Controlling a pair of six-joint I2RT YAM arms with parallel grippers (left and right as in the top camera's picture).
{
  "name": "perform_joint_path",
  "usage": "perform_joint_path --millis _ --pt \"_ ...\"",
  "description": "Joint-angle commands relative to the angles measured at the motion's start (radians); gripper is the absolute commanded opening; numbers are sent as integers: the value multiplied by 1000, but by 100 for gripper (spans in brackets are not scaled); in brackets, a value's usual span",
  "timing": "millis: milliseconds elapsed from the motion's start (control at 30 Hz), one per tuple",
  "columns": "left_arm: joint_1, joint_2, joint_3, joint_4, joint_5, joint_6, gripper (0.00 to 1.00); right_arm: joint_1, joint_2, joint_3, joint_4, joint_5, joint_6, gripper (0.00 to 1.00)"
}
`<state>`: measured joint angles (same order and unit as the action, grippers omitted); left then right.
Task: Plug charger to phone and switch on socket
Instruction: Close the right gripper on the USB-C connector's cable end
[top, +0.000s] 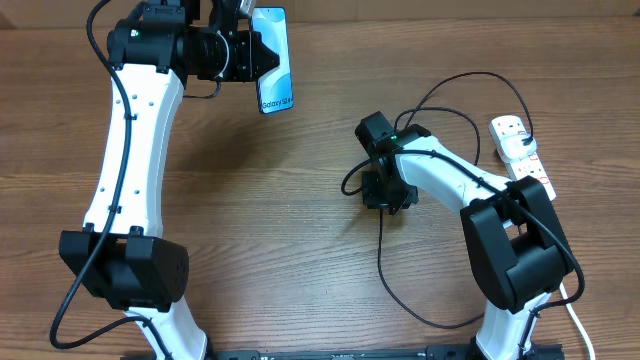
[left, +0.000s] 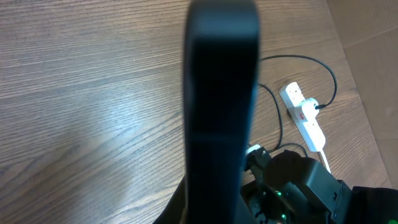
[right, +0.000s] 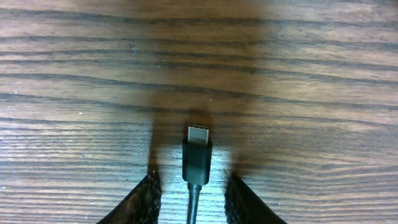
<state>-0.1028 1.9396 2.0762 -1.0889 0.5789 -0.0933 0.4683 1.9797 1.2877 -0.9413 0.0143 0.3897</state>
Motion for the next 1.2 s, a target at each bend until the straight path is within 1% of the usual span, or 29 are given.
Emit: perform_joint_path --millis 0,133,667,1167 --pt "-2 -2 13 4 16 26 4 1 32 -19 9 74 -1 30" --pt "-2 -2 13 5 16 26 4 1 32 -19 9 75 -2 28" --pt "-2 -2 13 3 16 26 4 1 32 -19 -10 90 2 28" --pt "-2 -2 13 4 16 26 4 1 33 -51 8 90 2 24"
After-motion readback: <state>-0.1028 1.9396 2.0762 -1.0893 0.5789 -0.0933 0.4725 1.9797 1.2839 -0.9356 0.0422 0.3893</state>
